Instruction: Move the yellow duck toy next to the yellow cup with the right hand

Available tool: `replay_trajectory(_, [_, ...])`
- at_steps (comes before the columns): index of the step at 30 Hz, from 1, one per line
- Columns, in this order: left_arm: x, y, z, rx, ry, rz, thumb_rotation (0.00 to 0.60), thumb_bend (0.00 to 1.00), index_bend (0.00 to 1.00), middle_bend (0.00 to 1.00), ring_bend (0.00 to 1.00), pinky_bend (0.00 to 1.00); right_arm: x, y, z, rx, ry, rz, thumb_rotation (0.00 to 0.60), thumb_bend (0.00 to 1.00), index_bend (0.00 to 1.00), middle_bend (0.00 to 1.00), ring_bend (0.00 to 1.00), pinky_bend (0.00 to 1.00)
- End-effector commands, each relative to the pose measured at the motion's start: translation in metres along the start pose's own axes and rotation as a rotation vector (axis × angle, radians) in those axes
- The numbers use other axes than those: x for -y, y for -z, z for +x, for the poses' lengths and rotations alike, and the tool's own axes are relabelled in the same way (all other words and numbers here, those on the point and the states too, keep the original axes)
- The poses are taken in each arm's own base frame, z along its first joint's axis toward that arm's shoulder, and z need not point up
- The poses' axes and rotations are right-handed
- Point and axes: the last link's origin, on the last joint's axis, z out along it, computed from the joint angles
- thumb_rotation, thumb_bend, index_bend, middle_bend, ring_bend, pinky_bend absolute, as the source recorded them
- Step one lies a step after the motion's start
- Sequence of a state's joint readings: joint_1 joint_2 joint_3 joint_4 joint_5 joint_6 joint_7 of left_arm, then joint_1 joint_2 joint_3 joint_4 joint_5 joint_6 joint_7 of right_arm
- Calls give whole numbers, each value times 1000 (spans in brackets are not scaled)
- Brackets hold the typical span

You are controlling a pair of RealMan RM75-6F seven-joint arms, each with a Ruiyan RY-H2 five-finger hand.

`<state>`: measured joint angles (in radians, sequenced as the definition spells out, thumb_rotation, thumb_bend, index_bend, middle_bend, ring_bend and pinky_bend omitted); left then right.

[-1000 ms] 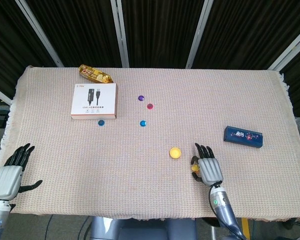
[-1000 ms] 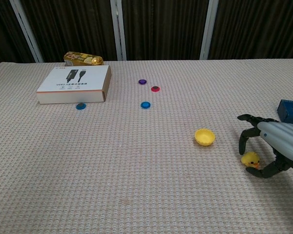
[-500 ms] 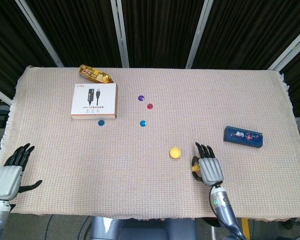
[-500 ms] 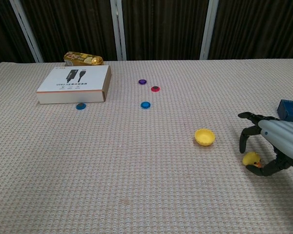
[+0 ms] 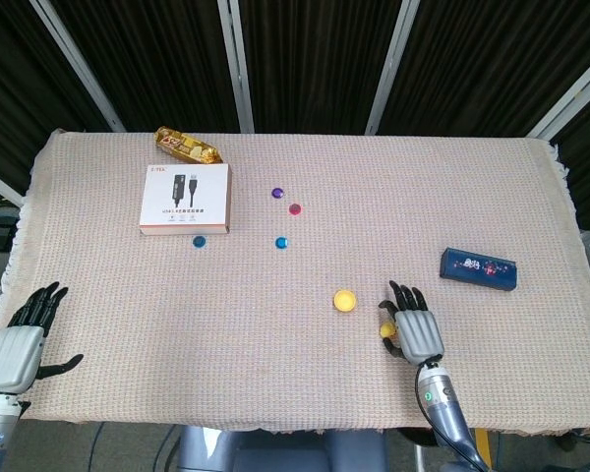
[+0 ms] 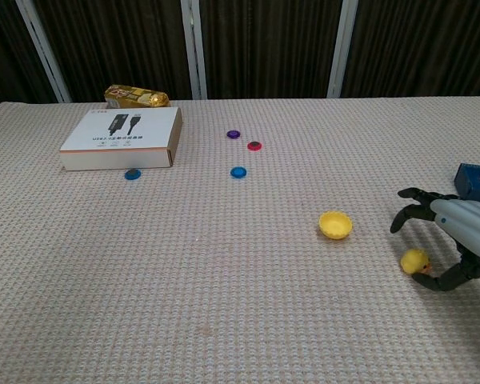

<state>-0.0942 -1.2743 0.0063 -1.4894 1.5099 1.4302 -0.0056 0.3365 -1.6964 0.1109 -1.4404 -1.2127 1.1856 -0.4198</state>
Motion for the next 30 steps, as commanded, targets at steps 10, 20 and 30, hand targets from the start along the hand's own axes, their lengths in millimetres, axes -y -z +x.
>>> replay_trajectory(10, [-1,0,0,2,1,-3,600,0,0,0,0,173,-6,-2,1,5,5,-24,600,248,448,0,0,0])
replay_trajectory(20, [-1,-1,0,1,-1,-3,600,0,0,0,0,173,-4,-2,3,-8,-3,-20,600,247,490,0,0,0])
replay_trajectory(30, [-1,-1,1,-8,1,0,600,0,0,0,0,173,8,-5,13,-41,-21,3,600,248,491,0,0,0])
